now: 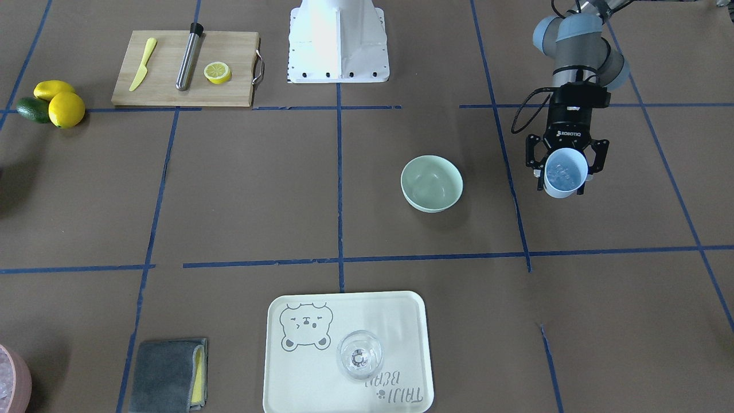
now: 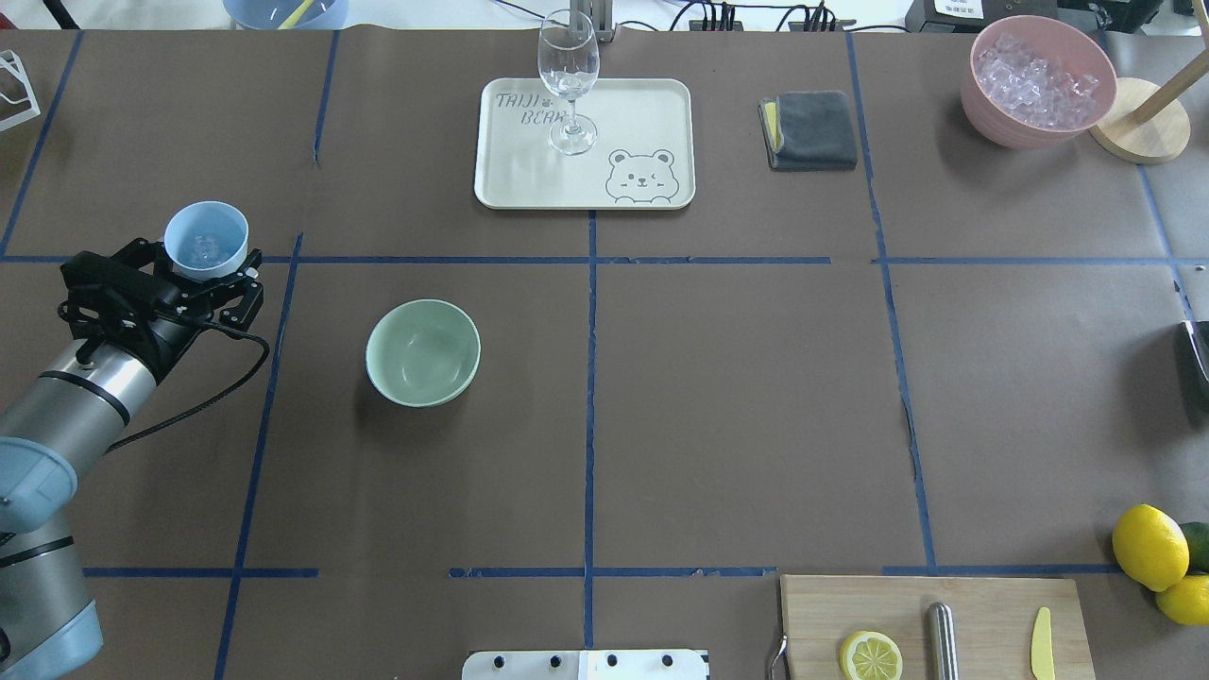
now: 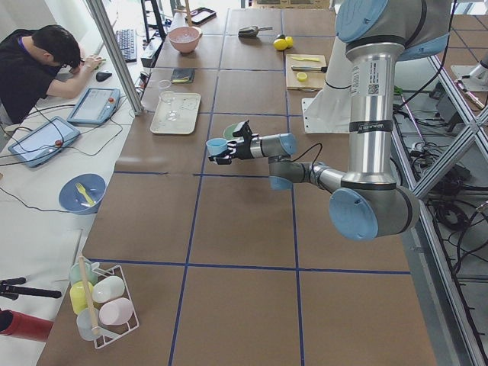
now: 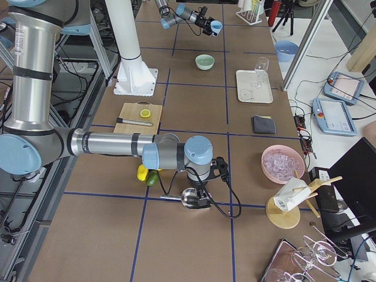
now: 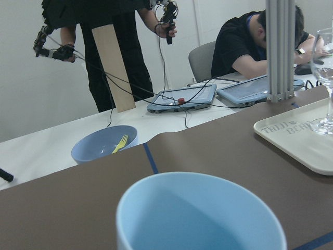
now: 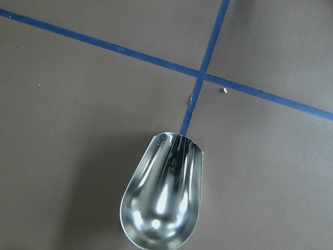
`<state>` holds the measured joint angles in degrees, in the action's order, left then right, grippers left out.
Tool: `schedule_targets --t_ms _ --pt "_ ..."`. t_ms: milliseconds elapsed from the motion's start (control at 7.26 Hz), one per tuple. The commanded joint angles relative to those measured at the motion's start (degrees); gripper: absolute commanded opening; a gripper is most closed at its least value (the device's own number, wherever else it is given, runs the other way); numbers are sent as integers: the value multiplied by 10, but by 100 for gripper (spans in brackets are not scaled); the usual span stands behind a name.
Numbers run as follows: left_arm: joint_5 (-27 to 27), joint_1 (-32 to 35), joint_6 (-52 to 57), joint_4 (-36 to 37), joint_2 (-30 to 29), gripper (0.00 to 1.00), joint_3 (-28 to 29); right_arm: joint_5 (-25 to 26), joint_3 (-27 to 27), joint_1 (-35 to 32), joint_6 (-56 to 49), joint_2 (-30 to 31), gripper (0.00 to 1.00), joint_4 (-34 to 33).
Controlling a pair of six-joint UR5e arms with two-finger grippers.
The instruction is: Pour ice into bowl
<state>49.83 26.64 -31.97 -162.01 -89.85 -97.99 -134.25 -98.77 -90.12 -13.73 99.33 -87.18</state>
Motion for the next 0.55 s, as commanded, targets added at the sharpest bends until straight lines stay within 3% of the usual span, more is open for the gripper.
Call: schedule_targets --t_ms 0,138,413 --pt "-5 -4 93 5 -26 0 25 0 12 -8 2 11 100 0" --pt "-7 -4 126 11 -64 0 62 0 12 -9 3 12 100 0" --pt "-48 -29 206 62 -93 0 65 0 13 -12 4 15 100 0"
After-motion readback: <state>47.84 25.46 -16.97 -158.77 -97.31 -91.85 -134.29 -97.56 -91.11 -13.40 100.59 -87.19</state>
